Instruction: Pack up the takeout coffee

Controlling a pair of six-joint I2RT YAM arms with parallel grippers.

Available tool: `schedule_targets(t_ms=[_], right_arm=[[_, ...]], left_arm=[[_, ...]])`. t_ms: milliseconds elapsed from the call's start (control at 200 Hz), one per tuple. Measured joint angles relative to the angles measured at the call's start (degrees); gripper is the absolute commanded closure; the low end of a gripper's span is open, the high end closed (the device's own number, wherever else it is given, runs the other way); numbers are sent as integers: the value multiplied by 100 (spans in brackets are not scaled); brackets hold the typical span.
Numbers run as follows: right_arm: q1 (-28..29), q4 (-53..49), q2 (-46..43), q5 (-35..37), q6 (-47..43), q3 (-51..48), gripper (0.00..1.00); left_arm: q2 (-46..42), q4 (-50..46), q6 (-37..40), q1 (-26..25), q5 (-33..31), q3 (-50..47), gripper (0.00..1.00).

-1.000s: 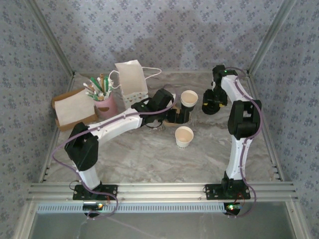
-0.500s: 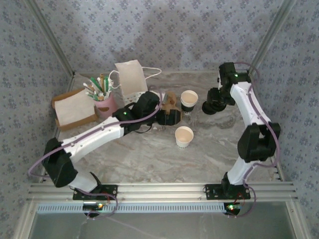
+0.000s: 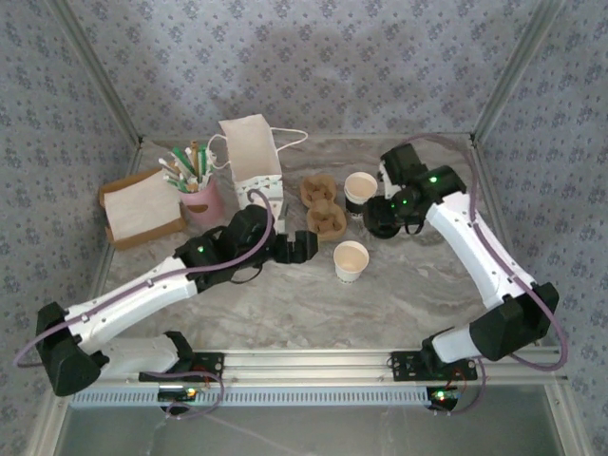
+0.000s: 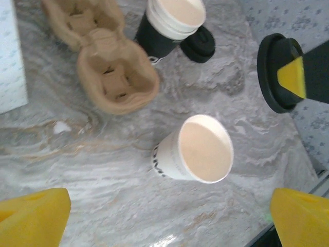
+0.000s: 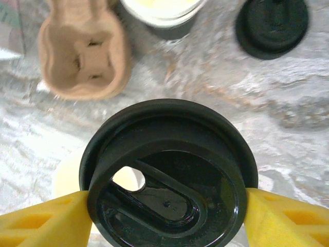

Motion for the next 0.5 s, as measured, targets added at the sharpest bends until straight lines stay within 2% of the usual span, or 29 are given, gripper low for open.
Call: schedule_targets(t_ms=[240, 500], right_arm=[[841, -4, 103, 4, 289, -297, 25], [1231, -4, 400, 9, 455, -313, 25]], left_arm=[[-566, -293, -260, 9, -195, -627, 0], [-809, -330, -455, 243, -146, -1145, 1]])
